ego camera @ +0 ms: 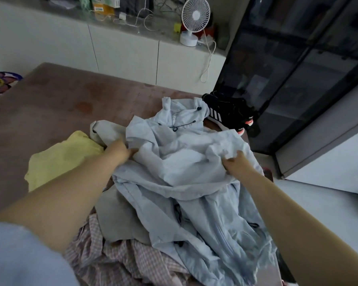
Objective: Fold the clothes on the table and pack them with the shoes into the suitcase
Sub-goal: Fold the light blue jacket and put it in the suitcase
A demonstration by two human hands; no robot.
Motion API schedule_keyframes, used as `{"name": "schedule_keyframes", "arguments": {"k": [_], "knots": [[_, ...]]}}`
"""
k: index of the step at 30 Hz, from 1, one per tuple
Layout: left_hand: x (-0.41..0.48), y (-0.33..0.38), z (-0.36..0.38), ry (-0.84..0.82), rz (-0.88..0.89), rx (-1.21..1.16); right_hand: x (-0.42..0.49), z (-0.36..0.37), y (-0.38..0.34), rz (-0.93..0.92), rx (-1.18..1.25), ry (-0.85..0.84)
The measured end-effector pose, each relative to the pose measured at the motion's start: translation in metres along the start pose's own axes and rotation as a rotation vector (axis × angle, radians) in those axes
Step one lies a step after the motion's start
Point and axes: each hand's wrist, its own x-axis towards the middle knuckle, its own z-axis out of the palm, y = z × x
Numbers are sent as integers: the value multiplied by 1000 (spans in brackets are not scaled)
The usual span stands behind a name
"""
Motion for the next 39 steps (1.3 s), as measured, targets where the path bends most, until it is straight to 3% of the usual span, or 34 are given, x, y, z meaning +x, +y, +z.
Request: {"name": "schedule_keyframes", "arguments": {"k": [3, 5, 8, 10, 12, 15, 19, 21, 23, 27, 31, 39], "knots": [[0, -8, 1, 136, -2, -37, 8, 6, 11, -2, -300, -6], [1, -19, -7, 278, -21, -218, 12, 3, 15, -31, -358, 84], [1, -37, -29, 478, -139, -566, 20, 8, 23, -32, -325, 38], [3, -49, -47, 562, -189, -680, 22, 10, 24, -76, -277, -27], [3, -57, -60, 581, -203, -694, 25, -1, 21, -165, -83, 60], [-3, -71, -55, 543, -178, -479, 31, -33, 24, -233, 172, 267], [-15, -70, -30, 462, -185, -51, 52, -48, 43, -136, -95, 124], [-24, -52, -19, 489, -28, 94, 61, -46, 41, -134, -252, 99], [-35, -28, -9, 443, 206, 198, 69, -41, 26, -250, -398, 179], [-46, 16, 10, 130, 480, 307, 78, -16, -29, -487, -468, 131], [-39, 34, 40, -231, 361, 343, 112, 12, -91, -492, -300, 9], [-33, 28, 68, -250, 325, 433, 201, 50, -142, -87, 200, -107]]}}
